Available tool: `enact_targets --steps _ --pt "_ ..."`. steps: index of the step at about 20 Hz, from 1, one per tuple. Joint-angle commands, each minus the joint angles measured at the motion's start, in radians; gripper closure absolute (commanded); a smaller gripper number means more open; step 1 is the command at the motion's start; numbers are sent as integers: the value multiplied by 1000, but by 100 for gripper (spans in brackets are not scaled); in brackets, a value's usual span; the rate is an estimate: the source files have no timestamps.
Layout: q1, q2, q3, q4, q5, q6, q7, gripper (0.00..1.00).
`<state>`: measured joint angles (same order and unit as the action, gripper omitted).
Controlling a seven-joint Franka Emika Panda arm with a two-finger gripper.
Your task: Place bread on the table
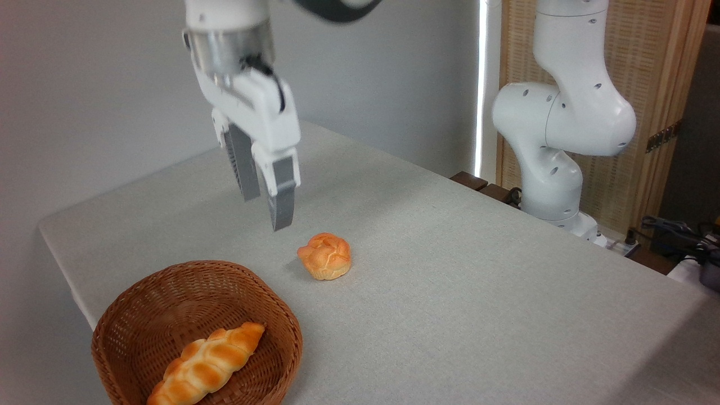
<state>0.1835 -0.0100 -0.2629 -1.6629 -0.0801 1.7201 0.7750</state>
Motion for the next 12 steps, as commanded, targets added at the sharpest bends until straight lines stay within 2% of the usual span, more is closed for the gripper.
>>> enact_targets --steps 1,3,4,6,7,9,10,12 --pt "8 12 47 65 17 -54 3 0" --pt "1 12 51 68 78 -102 18 0" --pt "-5 8 51 69 86 -108 17 0" --pt "-39 4 63 68 88 -108 13 0" --pt "-61 2 89 68 88 -105 12 0" --pt "-128 -7 145 68 88 -108 7 0" --pt "-145 -7 168 68 88 -106 13 0" --pt "-150 -7 183 68 85 -102 17 0"
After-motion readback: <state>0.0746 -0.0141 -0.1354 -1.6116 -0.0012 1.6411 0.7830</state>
